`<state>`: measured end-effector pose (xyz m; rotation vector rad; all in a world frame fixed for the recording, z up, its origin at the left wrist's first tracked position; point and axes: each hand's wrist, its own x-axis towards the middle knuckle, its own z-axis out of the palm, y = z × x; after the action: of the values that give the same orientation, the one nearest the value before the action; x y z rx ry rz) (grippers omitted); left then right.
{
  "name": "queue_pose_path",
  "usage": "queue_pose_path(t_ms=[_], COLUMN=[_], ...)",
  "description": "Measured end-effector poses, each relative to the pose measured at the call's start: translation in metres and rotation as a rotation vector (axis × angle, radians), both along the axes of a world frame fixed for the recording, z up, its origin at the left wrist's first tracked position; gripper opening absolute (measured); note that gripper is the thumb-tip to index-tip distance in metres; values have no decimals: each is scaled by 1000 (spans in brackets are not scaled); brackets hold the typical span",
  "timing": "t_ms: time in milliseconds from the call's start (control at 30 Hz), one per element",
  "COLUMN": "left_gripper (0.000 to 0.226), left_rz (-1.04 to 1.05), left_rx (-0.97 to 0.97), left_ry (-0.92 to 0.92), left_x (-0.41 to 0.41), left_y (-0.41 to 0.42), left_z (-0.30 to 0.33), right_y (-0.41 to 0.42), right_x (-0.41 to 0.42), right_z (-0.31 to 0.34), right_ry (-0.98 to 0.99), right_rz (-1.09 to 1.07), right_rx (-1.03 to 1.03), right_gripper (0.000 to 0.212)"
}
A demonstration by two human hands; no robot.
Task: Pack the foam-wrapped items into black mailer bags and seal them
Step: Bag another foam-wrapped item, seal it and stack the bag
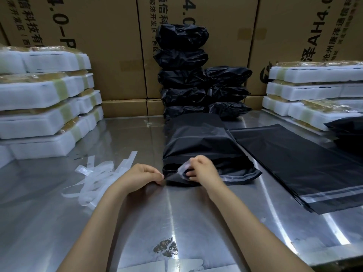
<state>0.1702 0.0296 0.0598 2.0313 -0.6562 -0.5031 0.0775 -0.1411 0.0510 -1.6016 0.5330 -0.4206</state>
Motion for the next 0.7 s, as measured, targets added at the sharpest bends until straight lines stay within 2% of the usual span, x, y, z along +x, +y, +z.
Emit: queue_pose_path(t_ms=[67, 100, 167, 267, 333, 400, 467, 567, 700], left_gripper=[18, 19, 23, 26, 22, 17, 13, 14, 14], left_rz=[-8, -21, -49, -61, -59, -65, -83, -99, -115], left_rx=[19, 33, 40, 29, 43, 62, 85, 107, 127], left_ry=[-4, -4, 5, 23, 21, 16, 17, 27, 32], left_x=[1, 1, 0, -1, -2, -2, -2, -1, -4], left_y=[3, 4, 4, 6, 7, 8, 8, 8, 7], left_z=[1, 2, 4, 6, 6, 6, 6, 6, 8], right_y=[-14, -23, -37, -49, -57, -65, -71, -78, -86], right_x=[-12, -18, -30, -38, -43, -49, -56, -65, -73], right_z=[6, 7, 6, 5, 3, 0, -2, 1, 7], right_ry=[-100, -141, -183, -184, -108, 43, 148, 325, 452], right_rz=[-15, -14, -26, -114, -173, -211, -178, -54, 52], right_rx=[403, 515, 588, 546, 279, -182, -505, -720, -771], right_gripper=[23, 20, 22, 26, 31, 35, 42, 57, 67])
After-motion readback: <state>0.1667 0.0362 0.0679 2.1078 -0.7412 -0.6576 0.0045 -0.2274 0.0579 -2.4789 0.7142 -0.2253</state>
